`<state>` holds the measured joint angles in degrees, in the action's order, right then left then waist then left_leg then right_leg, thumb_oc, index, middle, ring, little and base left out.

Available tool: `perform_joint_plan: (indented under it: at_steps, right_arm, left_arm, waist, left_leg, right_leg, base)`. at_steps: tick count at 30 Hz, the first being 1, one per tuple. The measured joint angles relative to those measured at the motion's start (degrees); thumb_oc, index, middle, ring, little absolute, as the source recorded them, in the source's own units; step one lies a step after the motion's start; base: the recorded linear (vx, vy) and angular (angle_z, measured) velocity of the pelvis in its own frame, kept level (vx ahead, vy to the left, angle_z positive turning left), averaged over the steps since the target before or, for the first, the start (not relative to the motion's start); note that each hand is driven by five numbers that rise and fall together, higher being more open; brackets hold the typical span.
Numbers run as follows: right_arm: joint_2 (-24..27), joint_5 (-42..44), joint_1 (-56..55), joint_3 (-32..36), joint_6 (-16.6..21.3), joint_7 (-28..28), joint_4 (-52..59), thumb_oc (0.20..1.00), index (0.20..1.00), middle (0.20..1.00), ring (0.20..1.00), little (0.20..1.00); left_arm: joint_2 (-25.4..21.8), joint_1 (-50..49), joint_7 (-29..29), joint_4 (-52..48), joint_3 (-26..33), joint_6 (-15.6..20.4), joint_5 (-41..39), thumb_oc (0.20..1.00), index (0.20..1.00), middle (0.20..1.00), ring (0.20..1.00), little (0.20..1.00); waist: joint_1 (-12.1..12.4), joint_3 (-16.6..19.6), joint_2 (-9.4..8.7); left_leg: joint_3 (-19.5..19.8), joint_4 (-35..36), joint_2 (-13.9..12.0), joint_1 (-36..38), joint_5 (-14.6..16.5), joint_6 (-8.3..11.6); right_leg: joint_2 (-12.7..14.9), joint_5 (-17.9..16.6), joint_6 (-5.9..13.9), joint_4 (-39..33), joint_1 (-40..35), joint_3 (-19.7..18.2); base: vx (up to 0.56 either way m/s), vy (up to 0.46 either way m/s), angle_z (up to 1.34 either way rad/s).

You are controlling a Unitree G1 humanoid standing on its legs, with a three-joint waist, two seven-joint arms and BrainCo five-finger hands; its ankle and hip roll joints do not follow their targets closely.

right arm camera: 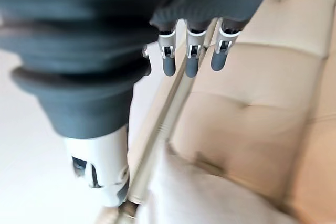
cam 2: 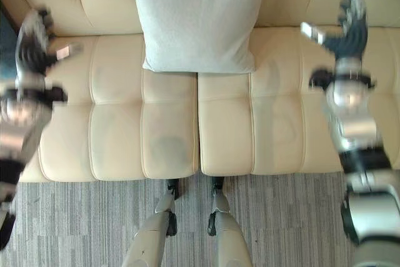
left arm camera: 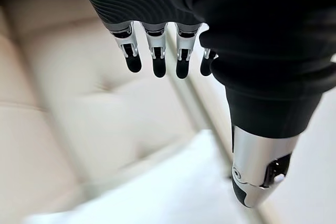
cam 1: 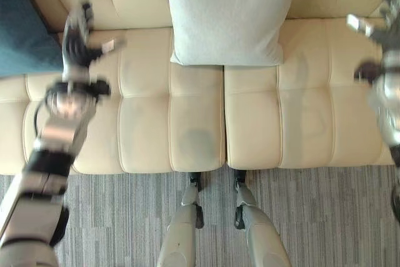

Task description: Pick up all the scattered cushions and arrange them neatly on the sofa.

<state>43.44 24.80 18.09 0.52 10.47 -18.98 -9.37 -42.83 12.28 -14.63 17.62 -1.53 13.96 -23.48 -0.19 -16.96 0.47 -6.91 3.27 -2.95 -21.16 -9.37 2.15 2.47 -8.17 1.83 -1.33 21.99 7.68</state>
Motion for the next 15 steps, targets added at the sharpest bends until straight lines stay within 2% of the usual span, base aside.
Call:
perform_joint_plan:
  at_steps: [1, 2, 4, 5, 8, 9, 11, 15]
  right_arm:
    - [-5.5, -3.6, -15.1, 1.8, -0.3, 3.4, 3.9, 1.0, 1.0, 1.0, 1.0, 1.0]
    - [-6.7, -5.2, -18.9, 2.5, -0.8, 5.2, 1.8, 1.0, 1.0, 1.0, 1.0, 1.0]
    - [-11.1, -8.0, -22.9, 5.1, -1.3, 7.4, -1.8, 1.0, 1.0, 1.0, 1.0, 1.0]
    - [-10.6, -9.5, -24.4, 4.4, -1.8, 8.6, -3.6, 1.0, 1.0, 1.0, 1.0, 1.0]
    - [-14.4, -12.9, -25.2, 5.1, -2.0, 11.6, -12.9, 1.0, 1.0, 1.0, 1.0, 1.0]
    - [-16.8, -15.2, -25.2, 3.6, -2.5, 13.0, -21.4, 1.0, 1.0, 1.0, 1.0, 1.0]
    - [-17.9, -16.5, -25.2, 1.4, -3.6, 13.8, -27.0, 1.0, 1.0, 1.0, 1.0, 1.0]
    - [-18.2, -18.7, -24.8, -1.6, -4.5, 14.6, -32.6, 1.0, 1.0, 1.0, 1.0, 1.0]
  left_arm:
    - [9.0, -15.6, 1.3, -1.0, 2.1, -2.6, 0.7, 1.0, 1.0, 1.0, 1.0, 1.0]
    - [11.6, -20.3, 2.7, -0.6, 1.9, -3.2, 2.6, 1.0, 1.0, 1.0, 1.0, 1.0]
    - [13.7, -25.6, 4.9, 1.8, 2.0, -3.7, 5.1, 1.0, 1.0, 1.0, 1.0, 1.0]
    - [13.9, -26.0, 5.7, 3.9, 1.7, -4.6, 5.2, 1.0, 1.0, 1.0, 1.0, 1.0]
    - [15.9, -25.7, 8.0, 13.1, 3.6, -4.9, 7.7, 1.0, 1.0, 1.0, 1.0, 1.0]
    - [17.8, -25.4, 9.1, 21.5, 3.7, -5.6, 10.1, 1.0, 1.0, 1.0, 1.0, 1.0]
    - [19.5, -24.9, 10.2, 29.3, 2.5, -7.2, 12.1, 1.0, 1.0, 1.0, 1.0, 1.0]
    - [21.5, -23.5, 11.4, 34.9, 0.1, -8.4, 16.4, 1.0, 1.0, 1.0, 1.0, 1.0]
  waist:
    - [-0.7, 1.5, 0.0]
    - [-0.7, 3.1, 0.24]
    - [-0.7, 5.0, -0.25]
    - [-0.6, 5.8, -0.4]
    - [-0.6, 6.9, -0.58]
    - [-0.8, 9.3, -0.18]
    - [-0.9, 11.4, 0.51]
    - [-1.3, 12.5, 1.25]
  left_leg:
    - [0.2, 0.3, 0.1, 4.8, 1.1, 0.37]
    - [0.2, 0.7, -0.3, 5.8, 2.4, 0.74]
    - [0.2, 1.3, -0.8, 7.1, 3.2, 1.01]
    - [0.2, 1.3, -0.8, 7.1, 3.1, 1.04]
    - [0.0, 1.3, -0.8, 9.6, 3.2, 0.96]
    - [-0.4, 1.3, -0.6, 11.9, 3.7, 0.49]
    - [-1.4, 1.4, -0.4, 13.2, 4.1, 0.03]
    - [-1.8, 1.7, 0.1, 15.0, 4.3, -0.23]
  right_leg:
    - [0.4, 2.7, 0.57, 1.1, -4.4, -0.2]
    - [-0.1, 3.2, 0.6, 0.4, -5.3, -0.2]
    - [-0.6, 3.4, 0.53, 0.6, -6.3, -0.2]
    - [-0.6, 3.3, 0.57, 0.6, -6.2, -0.2]
    - [-0.6, 3.0, 0.56, -0.7, -9.1, -0.5]
    - [-0.5, 3.1, 0.46, -2.0, -11.6, -1.1]
    - [-0.2, 3.0, 0.54, -2.3, -12.6, -1.5]
    - [0.2, 1.7, 1.54, -3.7, -14.9, -1.5]
  base:
    - [0.15, 0.011, -0.07]
    - [0.11, 0.013, -0.01]
    - [0.07, 0.014, -0.04]
    - [0.07, 0.03, -0.02]
    - [0.02, 0.045, -0.09]
    - [-0.01, 0.048, -0.22]
    - [-0.01, 0.042, -0.22]
    - [-0.03, 0.073, -0.06]
